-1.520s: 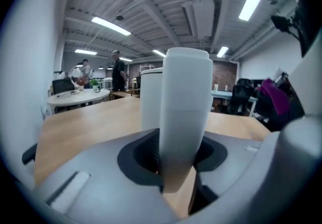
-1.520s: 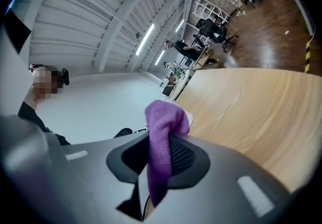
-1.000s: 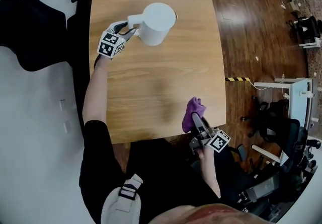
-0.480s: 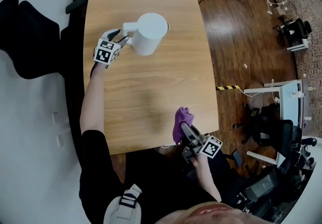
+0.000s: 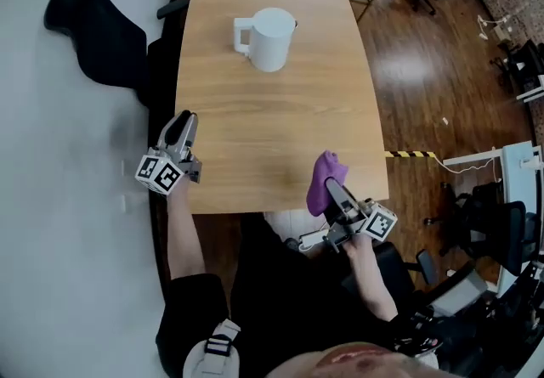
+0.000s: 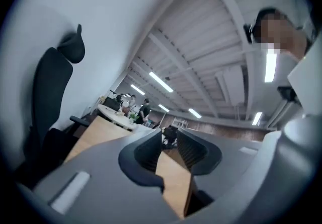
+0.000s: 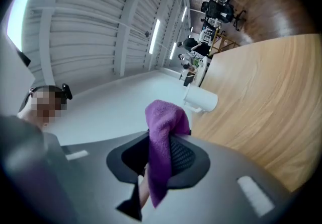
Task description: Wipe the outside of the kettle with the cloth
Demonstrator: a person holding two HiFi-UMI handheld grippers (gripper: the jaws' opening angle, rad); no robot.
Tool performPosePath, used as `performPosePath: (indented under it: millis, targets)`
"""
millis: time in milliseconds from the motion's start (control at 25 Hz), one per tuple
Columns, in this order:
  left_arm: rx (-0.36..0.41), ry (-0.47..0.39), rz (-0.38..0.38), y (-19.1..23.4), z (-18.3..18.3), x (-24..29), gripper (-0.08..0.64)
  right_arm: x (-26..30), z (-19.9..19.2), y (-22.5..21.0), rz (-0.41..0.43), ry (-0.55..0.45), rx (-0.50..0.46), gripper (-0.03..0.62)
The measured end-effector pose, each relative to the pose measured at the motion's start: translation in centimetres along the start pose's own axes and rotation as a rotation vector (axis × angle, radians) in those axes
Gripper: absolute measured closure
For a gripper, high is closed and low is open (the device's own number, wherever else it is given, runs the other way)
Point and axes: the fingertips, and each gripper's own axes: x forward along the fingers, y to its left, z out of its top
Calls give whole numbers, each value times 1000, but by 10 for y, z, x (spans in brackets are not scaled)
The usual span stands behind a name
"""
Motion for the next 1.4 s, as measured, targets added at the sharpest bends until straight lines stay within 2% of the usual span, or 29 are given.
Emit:
performPosePath:
  millis: [120,240,360,440,560,640,760,840,960,1120,1240,1280,1400]
  targets:
    - [-162,-141,-103,-52,-57,-72,396,1,-2,-7,92,-51,13,520]
    - [-208,-196,-148,-104,-74,-110,411,15,5,13,173,-73,16,520]
    - [-237,-234,-166,-145,-76,-116,445,16,14,24,195,-91,61,520]
    - [-220,-239,-186,-170,-70,-115,466,15,16,34,229,-97,72,520]
    - [-126,-264,-186,-200,-53,-113,477,27,19,50,305,-67,59,520]
    - [-90,-275,-205,-216,-48,-105,480,29,14,44,266,-39,86,520]
    - [-102,-226,-288,-237,-56,-81,479,21,17,44,177,-48,126,518]
    - [-124,-192,-331,-250,-58,-70,479,15,24,55,161,-60,97,518]
    - [-130,-172,-362,-252,-57,-70,480,19,11,61,157,-60,121,518]
    - [-106,-154,-406,-253,-49,-74,479,22,-2,82,194,-57,24,518]
    - [-79,-152,-447,-265,-40,-97,480,12,-18,121,238,-81,-88,518]
    - [-71,-154,-459,-267,-37,-108,480,11,-27,133,242,-86,-105,518]
    - [-48,-163,-469,-270,-35,-131,480,6,-54,140,221,-79,-77,518]
